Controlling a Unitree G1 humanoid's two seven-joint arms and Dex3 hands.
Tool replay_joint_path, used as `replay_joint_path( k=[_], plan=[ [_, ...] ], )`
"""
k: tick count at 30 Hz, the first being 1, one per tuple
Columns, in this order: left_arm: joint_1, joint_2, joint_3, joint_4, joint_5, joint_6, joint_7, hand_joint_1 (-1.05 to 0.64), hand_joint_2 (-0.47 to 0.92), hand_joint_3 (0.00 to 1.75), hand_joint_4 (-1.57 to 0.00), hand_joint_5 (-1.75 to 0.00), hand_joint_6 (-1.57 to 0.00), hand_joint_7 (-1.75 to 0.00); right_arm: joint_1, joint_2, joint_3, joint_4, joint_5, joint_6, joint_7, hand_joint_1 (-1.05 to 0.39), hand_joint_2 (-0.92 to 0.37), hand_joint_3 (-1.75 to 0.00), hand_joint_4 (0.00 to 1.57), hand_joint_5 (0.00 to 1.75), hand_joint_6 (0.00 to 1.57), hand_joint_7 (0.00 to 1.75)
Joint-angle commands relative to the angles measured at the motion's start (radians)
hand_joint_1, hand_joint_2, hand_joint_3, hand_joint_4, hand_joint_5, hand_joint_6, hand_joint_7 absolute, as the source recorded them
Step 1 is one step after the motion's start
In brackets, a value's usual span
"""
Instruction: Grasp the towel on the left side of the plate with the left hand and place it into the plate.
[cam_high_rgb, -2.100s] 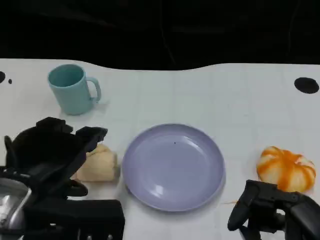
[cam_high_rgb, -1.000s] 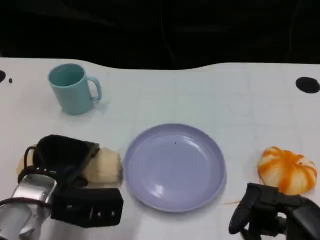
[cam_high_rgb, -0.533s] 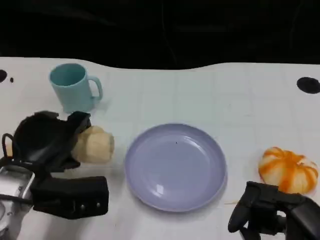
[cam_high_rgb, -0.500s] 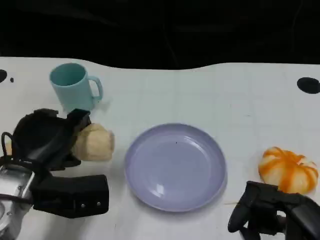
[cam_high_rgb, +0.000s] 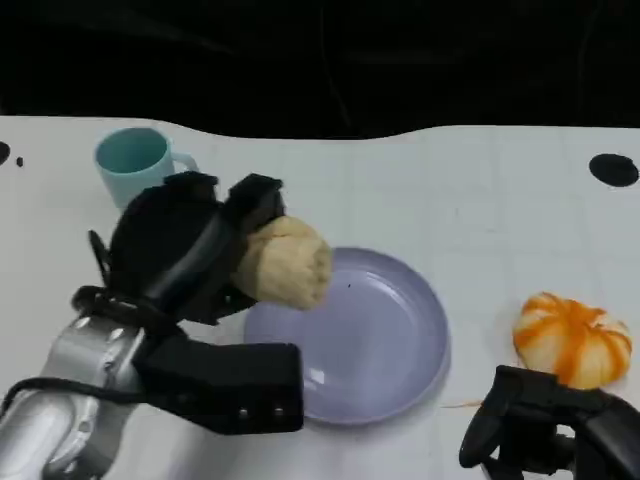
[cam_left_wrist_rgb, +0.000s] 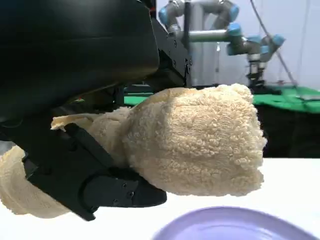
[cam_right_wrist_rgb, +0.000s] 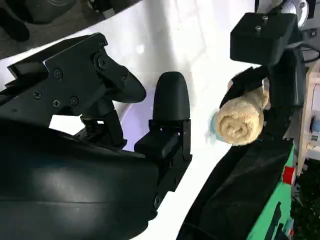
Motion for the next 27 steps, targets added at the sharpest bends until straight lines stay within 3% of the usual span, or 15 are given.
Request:
replay_joint_path(
  k=[1, 6, 9, 12, 13, 15, 16, 17, 19, 20, 22, 25, 27],
  plan=[
    [-0.056, -0.047, -0.025, 0.027, 0.015, 0.025, -0.032, -0.27, 0.39, 1.11, -0.96, -1.75, -0.66, -1.73, -0.003, -0.012, -0.009, 0.005, -0.001, -0.019, 0.003, -0.09, -0.59, -1.06, 0.72, 1.74, 0.66, 1.39],
    [-0.092, -0.094, -0.062, 0.074, 0.022, 0.044, -0.063, -0.26, 0.37, 1.09, -0.95, -1.75, -0.67, -1.74, -0.003, -0.009, -0.002, 0.002, -0.002, -0.018, -0.003, -0.09, -0.59, -1.06, 0.73, 1.72, 0.66, 1.39],
    [-0.114, -0.118, -0.086, 0.110, 0.019, 0.044, -0.087, -0.24, 0.42, 0.96, -0.92, -1.75, -0.65, -1.75, 0.000, -0.007, -0.001, -0.005, 0.004, -0.008, -0.005, -0.11, -0.59, -1.05, 0.72, 1.72, 0.66, 1.39],
    [-0.136, -0.134, -0.109, 0.161, 0.020, 0.019, -0.074, -0.22, 0.46, 0.95, -0.92, -1.75, -0.66, -1.75, 0.000, -0.003, -0.002, 0.004, 0.008, -0.020, -0.004, -0.08, -0.60, -1.06, 0.72, 1.73, 0.66, 1.39],
    [-0.143, -0.140, -0.116, 0.175, 0.022, 0.017, -0.074, -0.22, 0.46, 0.95, -0.91, -1.75, -0.68, -1.67, -0.001, -0.003, -0.001, 0.005, 0.006, -0.021, -0.005, -0.08, -0.60, -1.07, 0.72, 1.73, 0.66, 1.39],
    [-0.153, -0.151, -0.126, 0.195, 0.026, 0.020, -0.078, -0.25, 0.51, 0.80, -0.88, -1.75, -0.84, -1.14, -0.004, -0.005, 0.000, 0.005, 0.002, -0.018, -0.006, -0.09, -0.59, -1.07, 0.72, 1.73, 0.66, 1.40],
    [-0.158, -0.156, -0.130, 0.206, 0.026, 0.017, -0.077, -0.25, 0.54, 0.74, -0.86, -1.75, -0.88, -1.02, -0.006, -0.005, 0.000, 0.005, 0.001, -0.017, -0.006, -0.09, -0.58, -1.08, 0.72, 1.73, 0.66, 1.40],
    [-0.159, -0.161, -0.132, 0.215, 0.014, 0.010, -0.083, -0.26, 0.59, 0.66, -0.81, -1.66, -0.93, -0.87, -0.007, -0.004, 0.001, 0.005, 0.002, -0.017, -0.006, -0.09, -0.58, -1.08, 0.73, 1.73, 0.66, 1.40],
    [-0.160, -0.165, -0.134, 0.225, -0.015, -0.002, -0.109, -0.27, 0.69, 0.52, -0.80, -1.32, -0.97, -0.64, -0.009, -0.002, 0.001, 0.009, 0.004, -0.020, -0.006, -0.09, -0.58, -1.08, 0.73, 1.73, 0.66, 1.40],
    [-0.159, -0.164, -0.137, 0.224, -0.027, -0.004, -0.132, -0.29, 0.77, 0.38, -0.78, -1.13, -0.94, -0.47, -0.008, -0.002, 0.002, 0.011, 0.003, -0.024, -0.006, -0.09, -0.58, -1.08, 0.73, 1.73, 0.66, 1.40],
    [-0.156, -0.156, -0.147, 0.205, -0.044, 0.001, -0.193, -0.33, 0.88, 0.19, -0.69, -0.95, -0.83, -0.23, -0.008, -0.005, 0.004, 0.011, -0.005, -0.025, -0.008, -0.10, -0.58, -1.08, 0.73, 1.73, 0.66, 1.40],
    [-0.149, -0.146, -0.151, 0.174, -0.062, 0.008, -0.264, -0.40, 0.92, 0.13, -0.54, -0.72, -0.63, -0.04, -0.008, -0.006, 0.004, 0.009, -0.005, -0.021, -0.008, -0.10, -0.58, -1.07, 0.73, 1.73, 0.66, 1.40],
    [-0.147, -0.141, -0.154, 0.151, -0.064, 0.024, -0.313, -0.54, 0.92, 0.14, -0.31, -0.56, -0.40, -0.01, -0.007, -0.005, 0.004, 0.007, -0.003, -0.019, -0.007, -0.09, -0.58, -1.07, 0.73, 1.73, 0.66, 1.39]
  ],
)
